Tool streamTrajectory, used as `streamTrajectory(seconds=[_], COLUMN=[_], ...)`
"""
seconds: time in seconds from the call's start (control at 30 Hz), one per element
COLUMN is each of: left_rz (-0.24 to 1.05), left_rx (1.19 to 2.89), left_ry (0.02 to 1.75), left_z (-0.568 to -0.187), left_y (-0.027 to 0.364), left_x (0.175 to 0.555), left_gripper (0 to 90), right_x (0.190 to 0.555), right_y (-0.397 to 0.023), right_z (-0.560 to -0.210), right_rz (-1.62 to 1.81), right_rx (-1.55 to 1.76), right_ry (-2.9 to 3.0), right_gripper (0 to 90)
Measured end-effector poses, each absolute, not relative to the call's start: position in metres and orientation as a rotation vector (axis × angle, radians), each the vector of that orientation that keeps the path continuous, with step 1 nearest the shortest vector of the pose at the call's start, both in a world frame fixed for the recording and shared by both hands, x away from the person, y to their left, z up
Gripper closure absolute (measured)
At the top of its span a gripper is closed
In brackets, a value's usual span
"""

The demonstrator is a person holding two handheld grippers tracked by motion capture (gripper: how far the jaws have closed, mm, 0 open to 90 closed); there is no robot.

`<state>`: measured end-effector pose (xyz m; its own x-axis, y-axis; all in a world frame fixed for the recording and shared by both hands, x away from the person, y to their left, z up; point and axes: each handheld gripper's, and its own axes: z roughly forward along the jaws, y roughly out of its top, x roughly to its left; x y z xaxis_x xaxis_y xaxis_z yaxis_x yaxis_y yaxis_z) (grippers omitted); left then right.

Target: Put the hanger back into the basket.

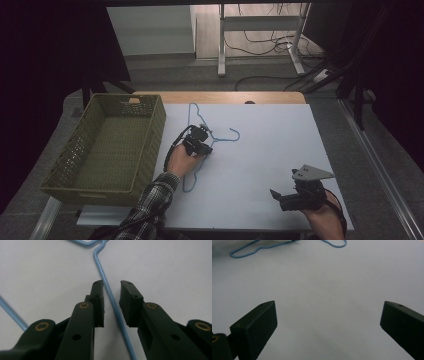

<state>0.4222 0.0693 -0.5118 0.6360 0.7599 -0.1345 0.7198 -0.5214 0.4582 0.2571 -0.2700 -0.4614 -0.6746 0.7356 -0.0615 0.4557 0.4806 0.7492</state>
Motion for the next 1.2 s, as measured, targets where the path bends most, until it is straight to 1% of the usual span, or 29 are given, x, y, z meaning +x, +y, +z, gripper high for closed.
streamTrajectory(seconds=[0.17,0.3,0.5,0.63,0.87,1.2], left_rz=[0.116,0.123,0.112,0.069,0.043,0.017], left_rx=[2.378,2.353,2.322,2.303,2.274,2.225], left_ry=[1.206,1.248,1.302,1.287,1.255,1.208], left_z=[-0.513,-0.513,-0.513,-0.513,-0.508,-0.502], left_y=[0.067,0.065,0.067,0.074,0.084,0.099], left_x=[0.423,0.420,0.419,0.417,0.415,0.409], left_gripper=[77.5,84.6,87.0,87.2,87.1,87.1], right_x=[0.257,0.257,0.257,0.257,0.261,0.288], right_y=[-0.270,-0.269,-0.269,-0.269,-0.266,-0.245], right_z=[-0.462,-0.462,-0.462,-0.462,-0.461,-0.455], right_rz=[1.026,1.022,1.022,1.021,1.004,1.018], right_rx=[0.995,0.991,0.990,0.992,1.002,1.035], right_ry=[2.359,2.362,2.361,2.364,2.378,2.448], right_gripper=[0.7,0.8,0.8,0.8,1.0,0.0])
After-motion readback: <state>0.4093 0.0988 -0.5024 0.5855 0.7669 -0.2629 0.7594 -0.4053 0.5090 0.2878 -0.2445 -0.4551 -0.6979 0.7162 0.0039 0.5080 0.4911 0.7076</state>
